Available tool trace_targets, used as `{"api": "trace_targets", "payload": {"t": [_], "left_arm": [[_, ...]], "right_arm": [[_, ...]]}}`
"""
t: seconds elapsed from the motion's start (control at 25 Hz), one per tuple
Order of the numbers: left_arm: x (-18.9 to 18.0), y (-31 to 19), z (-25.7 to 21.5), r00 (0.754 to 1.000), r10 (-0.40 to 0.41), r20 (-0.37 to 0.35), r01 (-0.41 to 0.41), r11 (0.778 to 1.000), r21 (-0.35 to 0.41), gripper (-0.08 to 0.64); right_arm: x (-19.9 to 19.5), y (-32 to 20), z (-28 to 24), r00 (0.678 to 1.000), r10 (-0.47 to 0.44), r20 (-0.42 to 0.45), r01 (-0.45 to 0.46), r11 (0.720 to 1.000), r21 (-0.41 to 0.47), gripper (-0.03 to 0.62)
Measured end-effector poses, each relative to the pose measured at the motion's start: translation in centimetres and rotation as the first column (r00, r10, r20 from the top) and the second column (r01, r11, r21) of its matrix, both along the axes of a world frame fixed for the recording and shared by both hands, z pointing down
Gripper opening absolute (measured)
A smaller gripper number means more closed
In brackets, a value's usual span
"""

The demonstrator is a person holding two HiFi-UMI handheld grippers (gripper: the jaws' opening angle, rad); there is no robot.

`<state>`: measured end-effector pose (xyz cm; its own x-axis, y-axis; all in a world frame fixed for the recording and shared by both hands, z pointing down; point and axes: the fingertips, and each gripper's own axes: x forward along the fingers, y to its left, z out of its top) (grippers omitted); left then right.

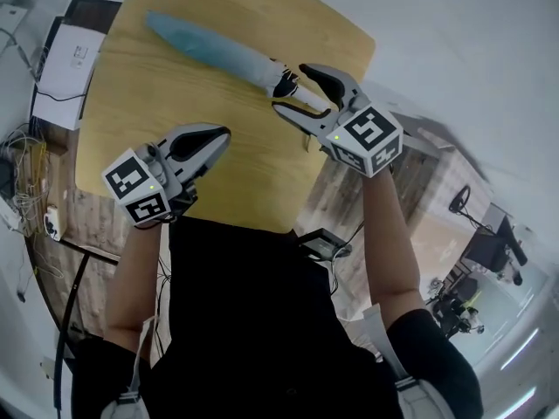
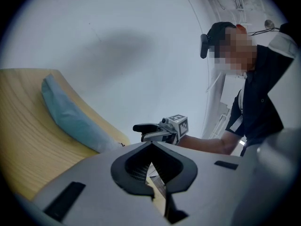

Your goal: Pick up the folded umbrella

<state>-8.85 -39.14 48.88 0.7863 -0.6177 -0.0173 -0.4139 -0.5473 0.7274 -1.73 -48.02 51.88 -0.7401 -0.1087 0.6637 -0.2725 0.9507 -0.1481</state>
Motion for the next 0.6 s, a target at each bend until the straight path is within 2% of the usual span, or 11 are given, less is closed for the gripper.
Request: {"api": "trace_targets", "payload": {"t": [0.16,0.36,0.6], "left_arm": [[-0.6,-0.2,0.6,1.0,-0.017,0.006,0.017,1.0,-0.014,0.009],[-1.2,-0.7,1.2,0.999,-0.04,0.001,0.04,0.999,-0.02,0.009],[-1.8,-0.9,2.0,0.999,-0.052,-0.006,0.051,0.998,-0.03,0.009]], "right_arm": [[-1.1,-0.6,2.8,0.997,-0.049,-0.067,0.049,0.999,-0.006,0.326],[-1.4,-1.2,6.2,0.975,-0.121,-0.189,0.12,0.993,-0.018,0.335],[-2.7,-1.6,9.2,0.954,-0.166,-0.25,0.156,0.986,-0.059,0.336]]}}
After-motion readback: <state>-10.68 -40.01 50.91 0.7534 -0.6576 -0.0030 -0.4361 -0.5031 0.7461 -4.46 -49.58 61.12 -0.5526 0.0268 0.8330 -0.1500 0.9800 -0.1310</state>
